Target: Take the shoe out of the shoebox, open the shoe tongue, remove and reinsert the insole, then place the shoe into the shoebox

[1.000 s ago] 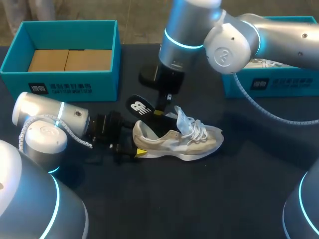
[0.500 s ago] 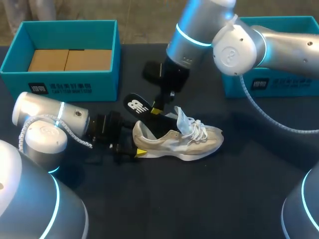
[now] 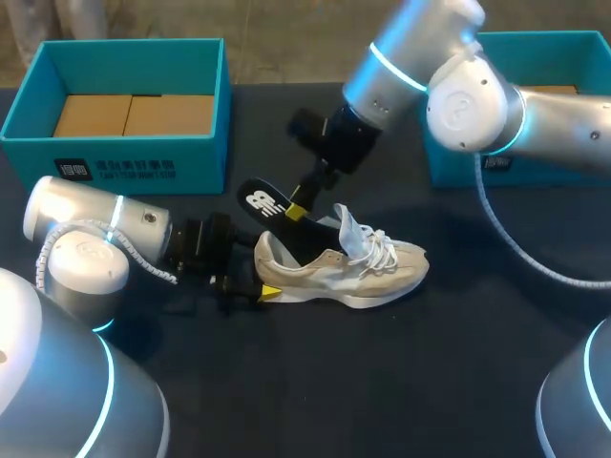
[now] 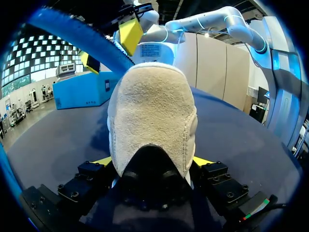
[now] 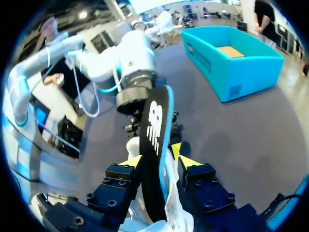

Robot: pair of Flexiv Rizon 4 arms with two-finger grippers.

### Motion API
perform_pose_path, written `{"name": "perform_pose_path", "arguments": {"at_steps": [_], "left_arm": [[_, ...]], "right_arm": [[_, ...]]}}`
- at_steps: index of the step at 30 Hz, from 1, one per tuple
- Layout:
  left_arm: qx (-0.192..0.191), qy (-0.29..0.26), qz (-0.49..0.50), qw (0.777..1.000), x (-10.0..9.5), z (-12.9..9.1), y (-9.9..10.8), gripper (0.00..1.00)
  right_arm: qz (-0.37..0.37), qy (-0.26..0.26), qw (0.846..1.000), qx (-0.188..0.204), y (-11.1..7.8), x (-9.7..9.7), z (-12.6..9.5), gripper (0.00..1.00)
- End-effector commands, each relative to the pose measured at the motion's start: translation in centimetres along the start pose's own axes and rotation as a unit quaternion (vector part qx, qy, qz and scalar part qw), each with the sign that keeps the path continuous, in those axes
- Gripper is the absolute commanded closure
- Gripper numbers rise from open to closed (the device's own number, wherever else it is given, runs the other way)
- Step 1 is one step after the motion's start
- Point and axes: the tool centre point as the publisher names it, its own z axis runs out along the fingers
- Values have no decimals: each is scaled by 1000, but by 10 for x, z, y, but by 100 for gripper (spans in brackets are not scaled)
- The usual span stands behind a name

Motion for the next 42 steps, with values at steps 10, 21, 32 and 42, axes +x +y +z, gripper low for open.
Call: {"name": "perform_pose_path", "arguments": {"at_steps": [10, 21, 32, 42], "left_arm": [[0, 0, 0, 1000, 0, 0, 2, 100], [0, 0, 0, 1000, 0, 0, 2, 100], [0, 0, 0, 1000, 0, 0, 2, 100], [0, 0, 0, 1000, 0, 0, 2, 100]], "right_arm": [[43, -2, 991, -125, -3, 8, 17, 58], [37, 6, 991, -129, 5, 9, 25, 68], [23, 27, 994, -108, 6, 5, 27, 73], [1, 48, 995, -93, 8, -1, 25, 73]]}}
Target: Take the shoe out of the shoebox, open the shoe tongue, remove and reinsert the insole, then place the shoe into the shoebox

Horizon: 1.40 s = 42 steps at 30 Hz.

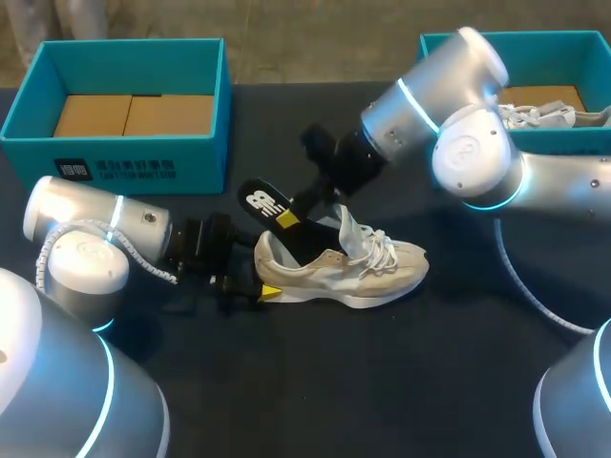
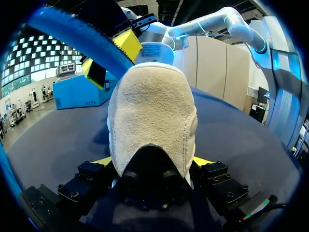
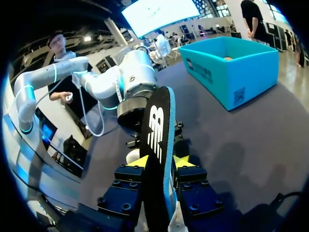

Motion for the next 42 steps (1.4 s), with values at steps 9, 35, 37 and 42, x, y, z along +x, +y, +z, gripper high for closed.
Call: {"name": "perform_pose_path", "arguments": {"at_steps": [9, 35, 37, 42], "left_arm": [[0, 0, 0, 1000, 0, 0, 2, 100], [0, 0, 0, 1000, 0, 0, 2, 100], [0, 0, 0, 1000, 0, 0, 2, 100], [0, 0, 0, 1000, 0, 0, 2, 100]], "right_arm": [[-17, 30, 999, 11, 7, -7, 4, 100], [-98, -98, 982, -126, 89, 11, -69, 100], [-105, -109, 979, -137, 99, 13, -75, 100], [-111, -123, 976, -143, 110, 14, -81, 100]]}}
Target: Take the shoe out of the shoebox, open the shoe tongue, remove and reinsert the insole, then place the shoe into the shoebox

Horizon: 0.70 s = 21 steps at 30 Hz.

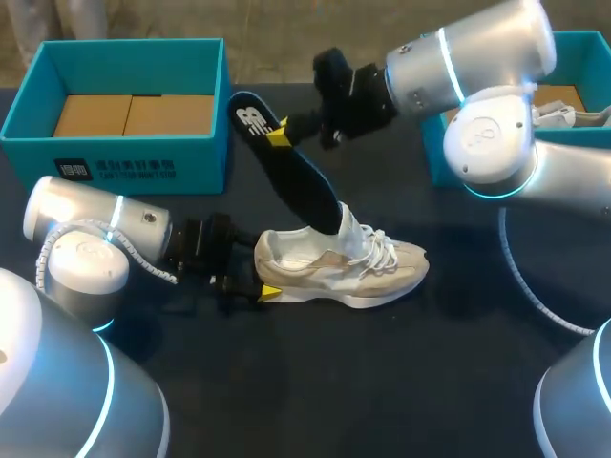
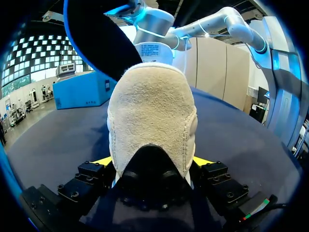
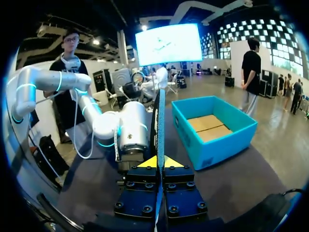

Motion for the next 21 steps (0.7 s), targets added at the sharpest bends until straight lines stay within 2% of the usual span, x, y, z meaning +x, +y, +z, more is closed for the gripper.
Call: {"name": "perform_pose_path", "arguments": {"at_steps": [1, 21], "left_arm": [[0, 0, 0, 1000, 0, 0, 2, 100], [0, 0, 0, 1000, 0, 0, 2, 100]], "right_arm": [[2, -14, 1000, 4, 0, 5, -2, 100], [1, -12, 1000, 2, 2, 5, -4, 100]]}}
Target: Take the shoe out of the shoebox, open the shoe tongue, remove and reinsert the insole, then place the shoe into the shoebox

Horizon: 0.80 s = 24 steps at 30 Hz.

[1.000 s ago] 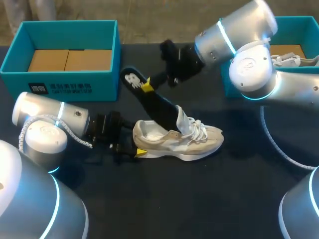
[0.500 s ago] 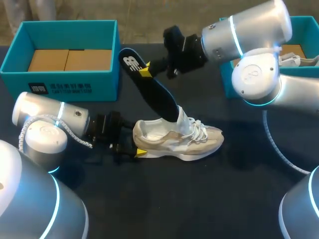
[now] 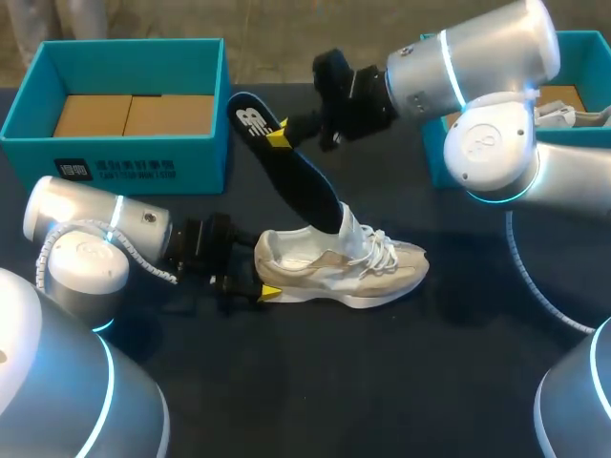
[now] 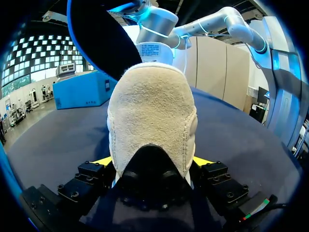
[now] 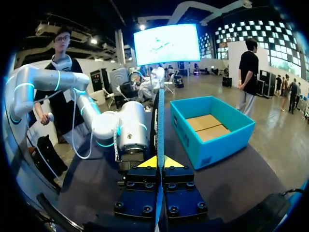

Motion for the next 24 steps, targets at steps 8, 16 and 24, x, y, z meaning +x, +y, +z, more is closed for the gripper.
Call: {"name": "perform_pose_path", "arguments": {"at_steps": [8, 16, 24], "left_arm": [[0, 0, 0, 1000, 0, 0, 2, 100], [0, 0, 0, 1000, 0, 0, 2, 100], [0, 0, 0, 1000, 0, 0, 2, 100]], "right_arm": [[-5, 36, 999, -20, 18, -1, -26, 100], [19, 83, 994, -65, 40, 0, -48, 100], [83, 121, 974, -174, 65, 8, -63, 100]]}}
